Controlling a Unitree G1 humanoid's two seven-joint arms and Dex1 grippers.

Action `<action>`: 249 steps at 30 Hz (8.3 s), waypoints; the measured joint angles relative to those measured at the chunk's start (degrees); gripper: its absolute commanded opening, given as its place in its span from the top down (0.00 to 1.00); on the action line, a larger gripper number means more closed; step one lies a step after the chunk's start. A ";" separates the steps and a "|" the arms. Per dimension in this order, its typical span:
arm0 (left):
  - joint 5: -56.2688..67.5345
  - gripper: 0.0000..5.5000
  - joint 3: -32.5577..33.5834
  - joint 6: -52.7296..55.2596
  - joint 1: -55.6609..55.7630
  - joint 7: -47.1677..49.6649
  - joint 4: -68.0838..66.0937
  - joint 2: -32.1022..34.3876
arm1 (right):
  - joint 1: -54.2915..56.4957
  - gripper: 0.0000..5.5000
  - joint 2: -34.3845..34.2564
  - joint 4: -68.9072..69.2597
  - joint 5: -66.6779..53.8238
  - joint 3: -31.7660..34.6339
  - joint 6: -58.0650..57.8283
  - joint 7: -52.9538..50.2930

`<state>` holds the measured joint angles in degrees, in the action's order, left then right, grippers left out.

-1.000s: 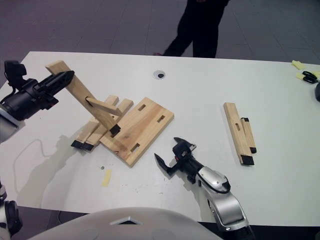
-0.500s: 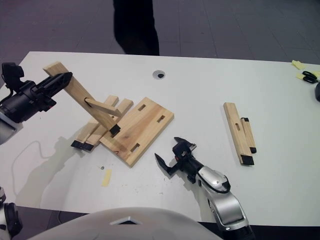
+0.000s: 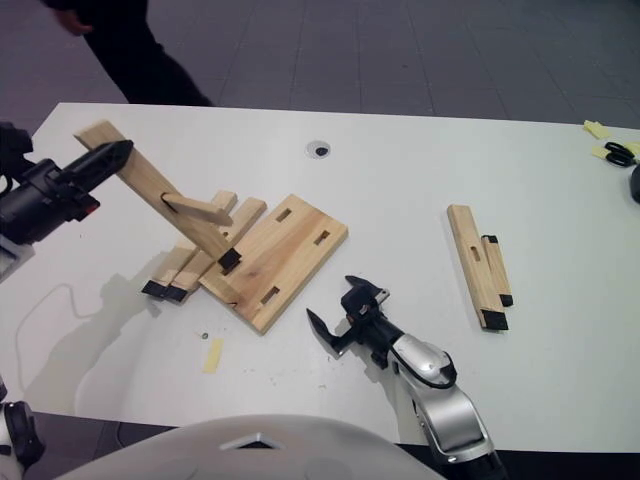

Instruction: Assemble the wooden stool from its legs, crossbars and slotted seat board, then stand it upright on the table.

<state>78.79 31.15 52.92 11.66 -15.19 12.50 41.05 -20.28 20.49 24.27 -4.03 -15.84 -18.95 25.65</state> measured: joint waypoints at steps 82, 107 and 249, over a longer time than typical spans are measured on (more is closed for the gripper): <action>-27.65 0.61 -22.25 -16.23 -15.83 3.15 18.96 -11.62 | 7.73 0.02 1.19 -5.28 2.69 0.82 3.11 0.03; -30.32 0.02 -23.01 -15.16 -9.57 -4.70 -8.39 14.08 | 7.21 0.02 4.20 -7.54 0.89 4.92 5.63 3.52; -20.45 0.18 -20.09 -7.10 28.22 -15.24 23.29 -6.57 | 47.42 0.81 -14.55 -5.16 -83.91 29.33 -12.72 -28.78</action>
<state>58.34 11.06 45.82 39.88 -30.43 35.79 34.47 27.14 5.94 19.12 -87.94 13.49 -31.67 -3.12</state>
